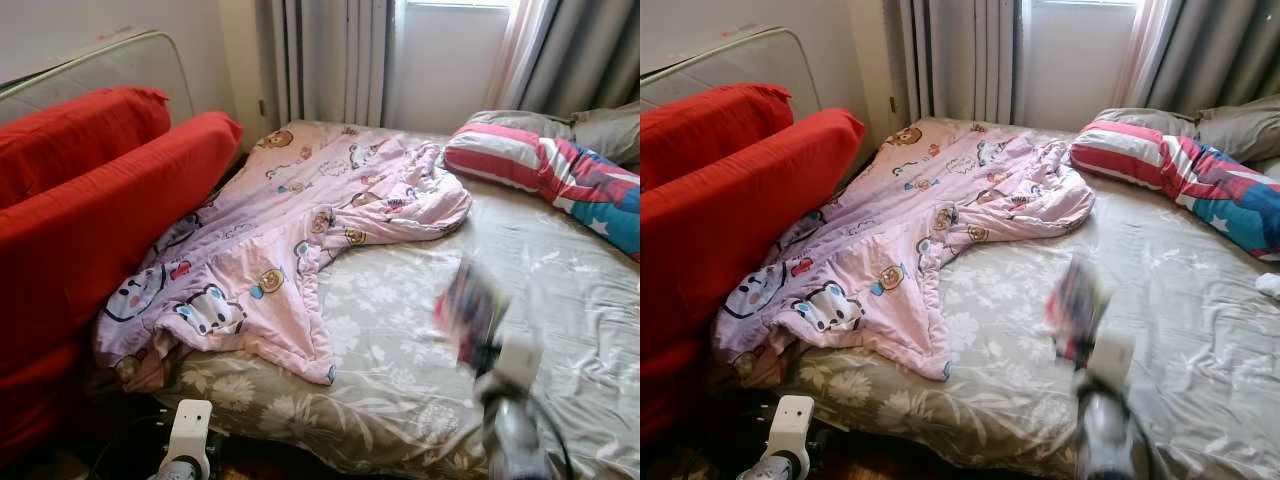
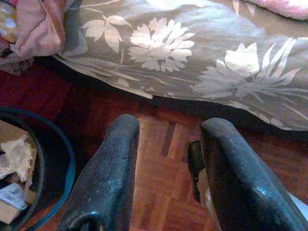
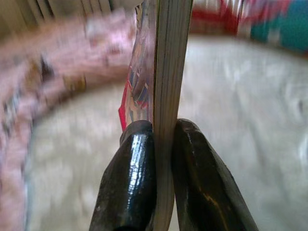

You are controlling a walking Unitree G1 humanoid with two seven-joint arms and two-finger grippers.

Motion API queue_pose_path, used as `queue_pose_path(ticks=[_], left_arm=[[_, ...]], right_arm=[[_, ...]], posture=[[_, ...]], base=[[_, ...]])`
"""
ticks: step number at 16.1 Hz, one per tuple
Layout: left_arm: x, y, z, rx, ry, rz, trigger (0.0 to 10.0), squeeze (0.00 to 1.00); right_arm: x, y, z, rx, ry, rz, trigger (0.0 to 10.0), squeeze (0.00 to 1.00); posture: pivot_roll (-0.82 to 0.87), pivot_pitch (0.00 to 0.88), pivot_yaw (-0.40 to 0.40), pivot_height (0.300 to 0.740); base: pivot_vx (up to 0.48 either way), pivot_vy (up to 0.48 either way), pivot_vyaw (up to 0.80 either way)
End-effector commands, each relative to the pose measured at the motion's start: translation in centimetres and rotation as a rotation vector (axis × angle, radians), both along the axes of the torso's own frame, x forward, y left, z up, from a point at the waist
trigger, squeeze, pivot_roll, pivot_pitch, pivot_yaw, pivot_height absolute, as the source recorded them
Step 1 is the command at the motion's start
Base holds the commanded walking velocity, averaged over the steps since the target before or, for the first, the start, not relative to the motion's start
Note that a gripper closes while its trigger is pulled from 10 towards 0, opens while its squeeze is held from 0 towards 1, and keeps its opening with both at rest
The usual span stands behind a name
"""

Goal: Clean up the room

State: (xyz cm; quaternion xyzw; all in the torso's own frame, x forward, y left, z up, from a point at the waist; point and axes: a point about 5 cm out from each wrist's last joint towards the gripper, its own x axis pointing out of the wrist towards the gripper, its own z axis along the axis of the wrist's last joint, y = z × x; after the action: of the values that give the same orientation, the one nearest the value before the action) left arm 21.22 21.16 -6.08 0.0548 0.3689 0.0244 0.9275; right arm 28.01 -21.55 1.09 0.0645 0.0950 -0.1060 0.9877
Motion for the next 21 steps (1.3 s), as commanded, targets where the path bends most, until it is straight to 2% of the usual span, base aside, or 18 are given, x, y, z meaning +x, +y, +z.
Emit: queue_pose_path(ticks=[1, 5, 8, 11, 18, 21], left_arm=[[-0.3, 0.0, -0.2, 0.003, 0.009, -0.004, 10.0, 0.00], [-0.6, -0.6, -0.4, -0.011, 0.008, 0.002, 10.0, 0.00], [-1.0, -0.5, -0.7, 0.002, 0.026, -0.003, 10.0, 0.00], [-0.9, -0.3, -0.6, 0.011, 0.019, -0.003, 10.0, 0.00], [-1.0, -0.1, -0.6, 0.016, 0.013, 0.014, 10.0, 0.00], [-1.2, -0.1, -0.7, 0.019, 0.019, 0.007, 10.0, 0.00]], right_arm=[[0.1, 0.2, 0.3, -0.012, -0.030, 0.026, 10.0, 0.00], [-1.5, 0.7, -1.0, -0.006, -0.012, 0.038, 10.0, 0.00], [-2.4, 0.4, -1.7, -0.006, 0.020, 0.010, 10.0, 0.00], [-2.1, 0.3, -1.5, -0.014, 0.018, 0.014, 10.0, 0.00], [-1.6, -0.1, -1.2, -0.015, 0.028, 0.001, 10.0, 0.00], [-1.6, -0.9, -1.2, 0.011, 0.037, -0.057, 10.0, 0.00]], posture=[[0.09, 0.022, 0.013, 0.740], [0.09, 0.033, -0.001, 0.740], [0.07, 0.044, 0.000, 0.740], [0.07, 0.043, -0.004, 0.740], [0.07, 0.029, -0.009, 0.740], [0.07, 0.018, -0.010, 0.740]], base=[[0.000, 0.000, 0.00], [0.000, 0.000, 0.00], [0.000, 0.000, 0.00], [0.000, 0.000, 0.00], [0.000, -0.286, 0.00], [0.000, -0.250, -0.77]])
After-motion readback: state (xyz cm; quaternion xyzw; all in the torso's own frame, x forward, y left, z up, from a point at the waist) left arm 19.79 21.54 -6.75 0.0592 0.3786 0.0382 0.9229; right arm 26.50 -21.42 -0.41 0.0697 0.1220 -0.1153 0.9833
